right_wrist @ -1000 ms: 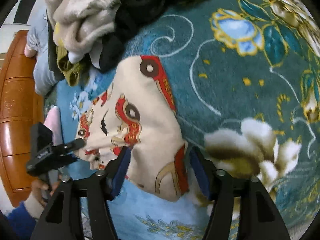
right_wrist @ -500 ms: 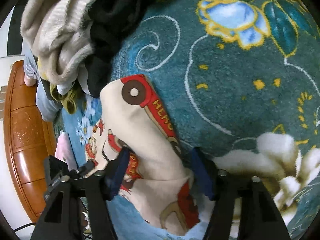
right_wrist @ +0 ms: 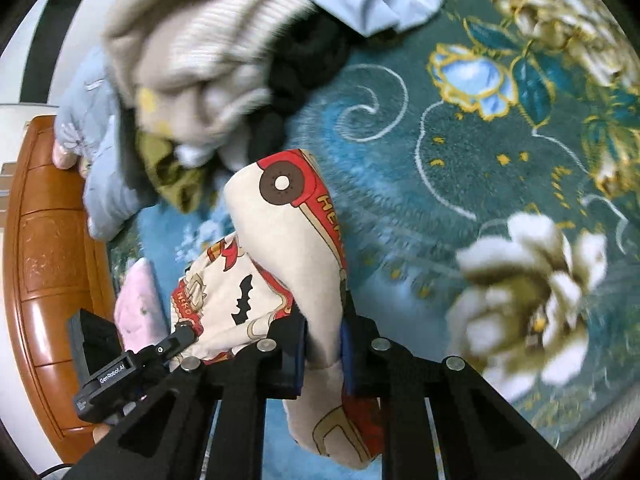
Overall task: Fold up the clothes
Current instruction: 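Lift the pants bundle with both grippers and carry it toward the pink towel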
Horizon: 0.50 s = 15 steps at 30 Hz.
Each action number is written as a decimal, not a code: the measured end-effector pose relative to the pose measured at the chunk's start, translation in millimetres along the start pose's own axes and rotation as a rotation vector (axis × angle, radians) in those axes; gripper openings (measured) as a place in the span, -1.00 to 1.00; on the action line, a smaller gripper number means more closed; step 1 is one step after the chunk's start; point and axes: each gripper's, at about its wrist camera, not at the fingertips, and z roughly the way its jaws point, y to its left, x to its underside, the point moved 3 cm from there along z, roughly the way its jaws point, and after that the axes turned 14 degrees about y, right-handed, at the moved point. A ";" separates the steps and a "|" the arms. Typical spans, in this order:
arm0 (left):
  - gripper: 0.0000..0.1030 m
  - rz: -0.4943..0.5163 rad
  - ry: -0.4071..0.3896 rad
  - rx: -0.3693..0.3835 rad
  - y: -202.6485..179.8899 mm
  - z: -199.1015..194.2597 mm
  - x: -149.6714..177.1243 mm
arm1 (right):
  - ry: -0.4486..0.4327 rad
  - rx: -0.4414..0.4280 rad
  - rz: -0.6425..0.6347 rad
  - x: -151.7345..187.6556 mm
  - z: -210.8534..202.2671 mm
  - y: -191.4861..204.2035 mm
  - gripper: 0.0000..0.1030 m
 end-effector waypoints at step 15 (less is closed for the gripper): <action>-0.33 0.119 -0.197 -0.001 36.5 -214.2 104.6 | -0.055 -0.038 -0.196 97.7 -36.7 162.3 -0.71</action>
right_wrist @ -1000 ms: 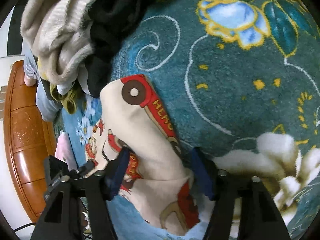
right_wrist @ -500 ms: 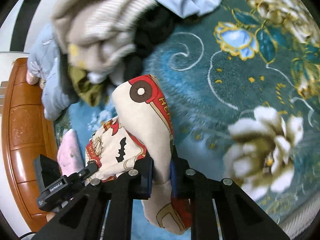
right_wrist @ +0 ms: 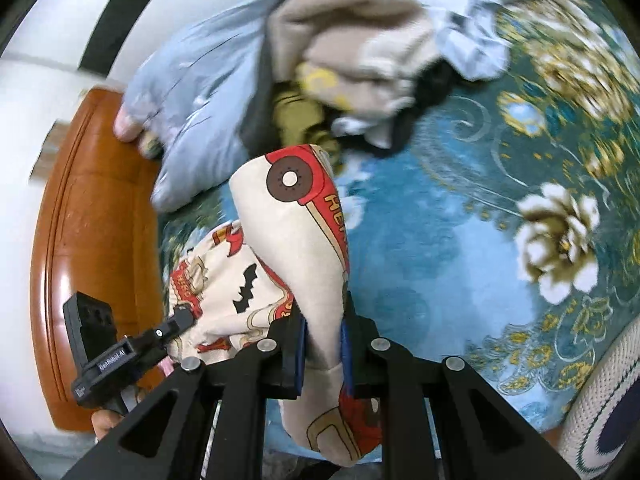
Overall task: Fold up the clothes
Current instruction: 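Lift the pants bundle with both grippers and carry it toward the pink towel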
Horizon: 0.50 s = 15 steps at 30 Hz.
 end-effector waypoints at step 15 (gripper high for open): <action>-0.33 -0.241 -0.348 -0.139 26.3 -127.3 79.1 | 0.194 -0.148 -0.469 -7.3 26.5 124.8 -0.71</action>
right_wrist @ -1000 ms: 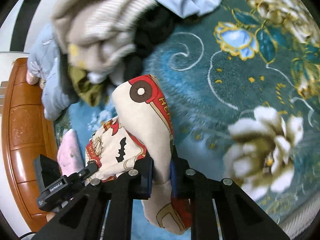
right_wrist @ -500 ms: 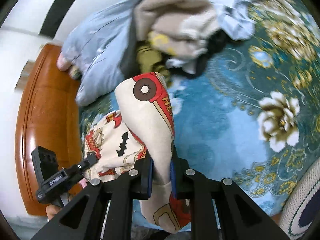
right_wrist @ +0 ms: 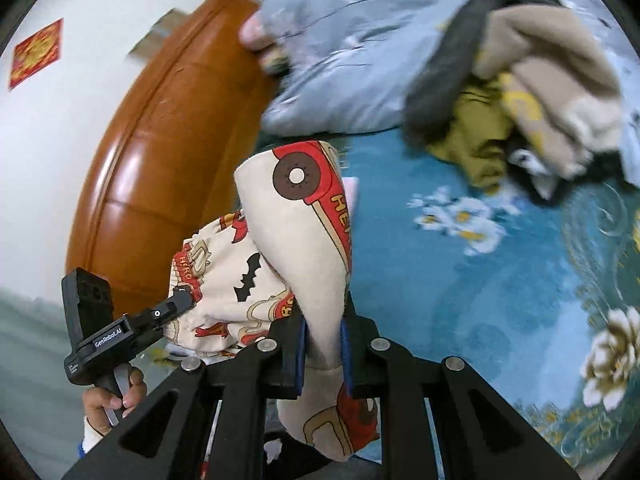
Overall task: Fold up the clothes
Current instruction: 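Lift the pants bundle with both grippers and carry it toward the pink towel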
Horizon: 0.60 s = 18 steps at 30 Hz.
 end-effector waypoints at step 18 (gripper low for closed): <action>-0.33 -0.075 -0.022 0.068 128.7 -42.0 -30.7 | 0.083 0.081 -0.045 -26.4 94.2 92.9 -0.71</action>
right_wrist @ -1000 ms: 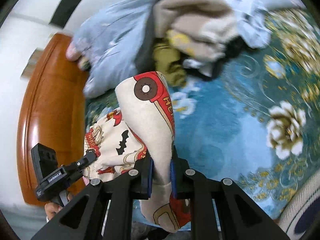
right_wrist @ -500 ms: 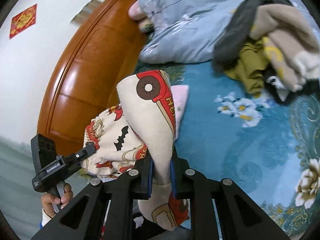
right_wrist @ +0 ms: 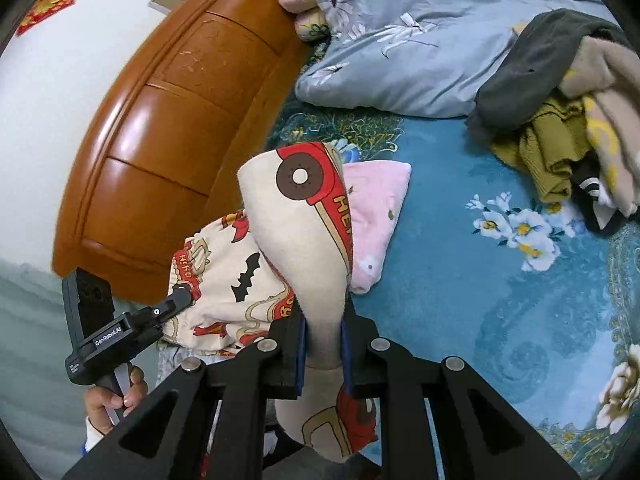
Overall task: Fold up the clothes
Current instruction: 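Lift the pants bundle with both grippers and carry it toward the pink towel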
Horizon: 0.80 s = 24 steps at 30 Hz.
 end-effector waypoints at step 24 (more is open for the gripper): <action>-0.39 0.029 0.371 -0.043 161.6 94.7 -163.6 | 0.102 0.054 0.421 -105.4 157.9 1.2 -0.81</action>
